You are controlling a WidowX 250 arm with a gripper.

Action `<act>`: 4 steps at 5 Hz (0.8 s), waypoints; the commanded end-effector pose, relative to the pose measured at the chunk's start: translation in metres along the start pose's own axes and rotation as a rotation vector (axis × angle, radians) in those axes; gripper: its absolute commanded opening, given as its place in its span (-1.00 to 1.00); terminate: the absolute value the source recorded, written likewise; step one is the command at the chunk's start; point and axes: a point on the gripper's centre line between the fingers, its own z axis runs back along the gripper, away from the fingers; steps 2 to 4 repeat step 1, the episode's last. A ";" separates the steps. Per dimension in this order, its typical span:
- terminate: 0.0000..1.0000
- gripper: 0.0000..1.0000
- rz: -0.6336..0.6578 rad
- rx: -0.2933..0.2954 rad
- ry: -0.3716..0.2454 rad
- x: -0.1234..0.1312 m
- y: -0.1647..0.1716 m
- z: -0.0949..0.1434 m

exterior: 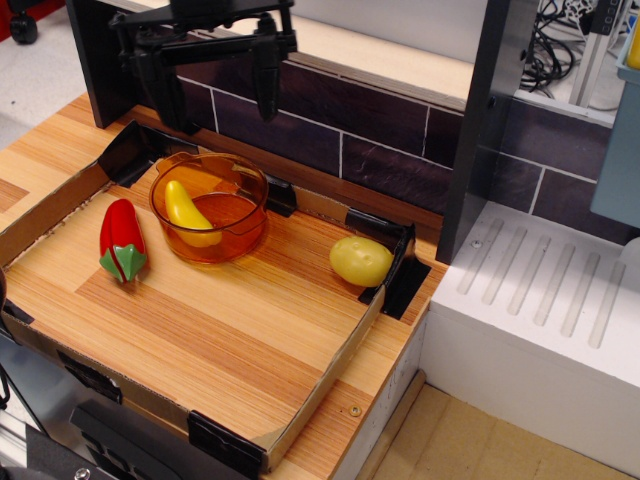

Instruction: Put banana in pot

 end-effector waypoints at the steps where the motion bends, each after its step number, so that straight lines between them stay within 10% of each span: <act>1: 1.00 1.00 -0.010 -0.019 -0.069 0.001 0.003 0.021; 4: 1.00 1.00 -0.010 -0.019 -0.069 0.001 0.003 0.021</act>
